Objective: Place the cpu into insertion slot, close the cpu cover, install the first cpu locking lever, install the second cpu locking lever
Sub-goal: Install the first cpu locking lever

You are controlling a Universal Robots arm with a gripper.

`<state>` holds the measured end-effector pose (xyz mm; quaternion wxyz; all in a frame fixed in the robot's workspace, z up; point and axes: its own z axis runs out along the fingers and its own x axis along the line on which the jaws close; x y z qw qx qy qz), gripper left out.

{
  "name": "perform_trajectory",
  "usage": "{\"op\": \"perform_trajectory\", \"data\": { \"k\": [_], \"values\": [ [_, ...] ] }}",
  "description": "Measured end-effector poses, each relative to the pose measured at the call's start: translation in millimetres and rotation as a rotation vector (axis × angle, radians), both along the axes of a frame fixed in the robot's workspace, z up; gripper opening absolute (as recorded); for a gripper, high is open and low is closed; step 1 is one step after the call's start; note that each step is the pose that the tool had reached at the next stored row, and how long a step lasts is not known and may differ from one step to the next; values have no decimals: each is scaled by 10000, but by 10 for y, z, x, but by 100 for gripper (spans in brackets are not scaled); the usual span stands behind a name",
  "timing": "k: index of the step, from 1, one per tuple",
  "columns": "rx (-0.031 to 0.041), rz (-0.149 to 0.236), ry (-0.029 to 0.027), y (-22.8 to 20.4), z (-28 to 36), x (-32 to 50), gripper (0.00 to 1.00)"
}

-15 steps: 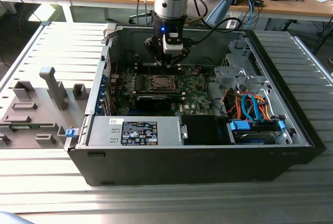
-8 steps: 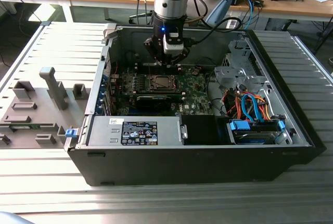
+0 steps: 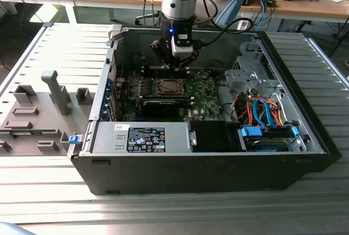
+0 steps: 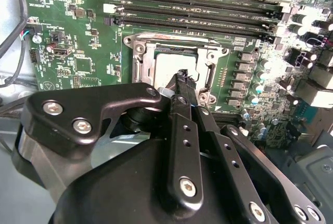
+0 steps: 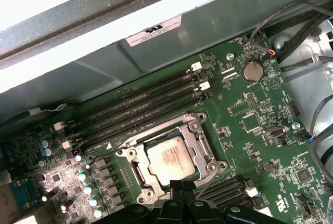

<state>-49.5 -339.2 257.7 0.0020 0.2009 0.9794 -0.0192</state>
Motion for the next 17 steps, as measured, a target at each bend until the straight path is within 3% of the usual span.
{"op": "perform_trajectory", "data": {
  "k": [13, 17],
  "values": [
    [1, 310, 0, 0, 0, 0, 11],
    [1, 574, 0, 0, 0, 0, 11]
  ]
}}
